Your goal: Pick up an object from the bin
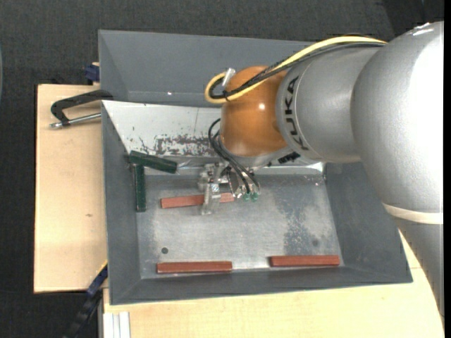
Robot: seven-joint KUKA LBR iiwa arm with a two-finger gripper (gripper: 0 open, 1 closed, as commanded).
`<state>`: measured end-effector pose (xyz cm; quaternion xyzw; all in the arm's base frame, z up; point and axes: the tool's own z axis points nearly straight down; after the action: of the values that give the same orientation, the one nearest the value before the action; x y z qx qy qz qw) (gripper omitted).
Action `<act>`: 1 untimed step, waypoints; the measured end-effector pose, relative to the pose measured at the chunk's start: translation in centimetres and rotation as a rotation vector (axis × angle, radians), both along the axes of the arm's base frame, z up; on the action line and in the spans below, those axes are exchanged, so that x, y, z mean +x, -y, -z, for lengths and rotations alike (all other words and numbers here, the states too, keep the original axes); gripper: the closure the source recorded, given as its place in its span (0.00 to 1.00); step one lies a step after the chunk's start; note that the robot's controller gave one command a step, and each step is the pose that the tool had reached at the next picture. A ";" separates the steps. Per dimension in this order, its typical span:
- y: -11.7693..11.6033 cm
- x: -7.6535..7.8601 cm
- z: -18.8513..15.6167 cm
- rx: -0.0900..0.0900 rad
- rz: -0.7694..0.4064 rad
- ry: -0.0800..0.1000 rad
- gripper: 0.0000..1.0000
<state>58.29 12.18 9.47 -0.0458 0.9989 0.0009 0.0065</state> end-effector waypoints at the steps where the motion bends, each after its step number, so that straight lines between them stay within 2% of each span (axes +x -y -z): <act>1: 8.0 -0.4 -6.7 -0.001 -0.028 -0.007 1.00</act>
Offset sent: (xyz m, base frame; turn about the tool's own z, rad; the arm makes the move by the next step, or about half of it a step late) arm 0.0000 0.0000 0.0000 0.0000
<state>57.92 4.18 16.18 -0.0600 0.9982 0.0005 0.0029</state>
